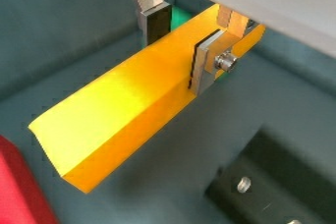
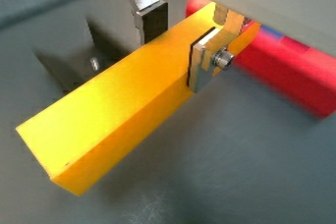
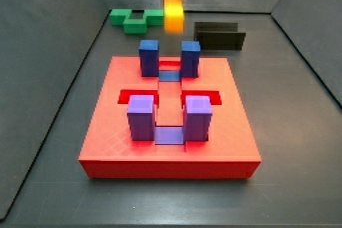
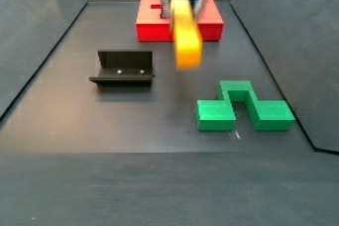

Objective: Pick up the yellow object. Move up. Move to above the board. Insert the yellow object.
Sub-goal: Move to above the board.

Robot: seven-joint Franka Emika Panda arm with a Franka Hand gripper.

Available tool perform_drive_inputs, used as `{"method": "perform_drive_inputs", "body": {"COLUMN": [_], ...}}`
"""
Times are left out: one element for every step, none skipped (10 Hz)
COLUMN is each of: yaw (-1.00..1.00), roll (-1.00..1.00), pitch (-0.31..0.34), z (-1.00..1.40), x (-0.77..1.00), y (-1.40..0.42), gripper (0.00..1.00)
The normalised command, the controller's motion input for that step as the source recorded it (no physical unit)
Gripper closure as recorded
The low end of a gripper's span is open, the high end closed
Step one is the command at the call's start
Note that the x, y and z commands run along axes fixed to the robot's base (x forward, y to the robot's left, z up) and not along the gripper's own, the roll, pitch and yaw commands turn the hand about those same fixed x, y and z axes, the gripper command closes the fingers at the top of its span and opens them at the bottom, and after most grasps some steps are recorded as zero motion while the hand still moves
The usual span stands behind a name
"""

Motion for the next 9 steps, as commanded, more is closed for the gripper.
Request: {"method": "perform_drive_inputs", "body": {"yaw": [0.0, 0.0, 0.0, 0.0, 0.0, -0.01, -0.28, -0.25, -0.1], "roll": [-0.02, -0.03, -0.04, -0.05, -0.06, -0.06, 0.05, 0.08, 0.1], "pitch": [0.004, 0.031, 0.061, 0.052, 0.057, 0.062, 0.207, 0.205, 0.147], "z": [1.4, 1.4, 1.4, 1.4, 0.66, 0.3, 0.23, 0.21, 0.22], "x": [-0.01, 0.02, 0.01, 0.02, 0.03, 0.04, -0.05, -0.05, -0.05], "y": [0.0, 0.0, 0.0, 0.0, 0.0, 0.0, -1.4, -1.4, -1.4], "gripper": [1.0, 1.0, 1.0, 1.0, 1.0, 1.0, 1.0, 1.0, 1.0]}}
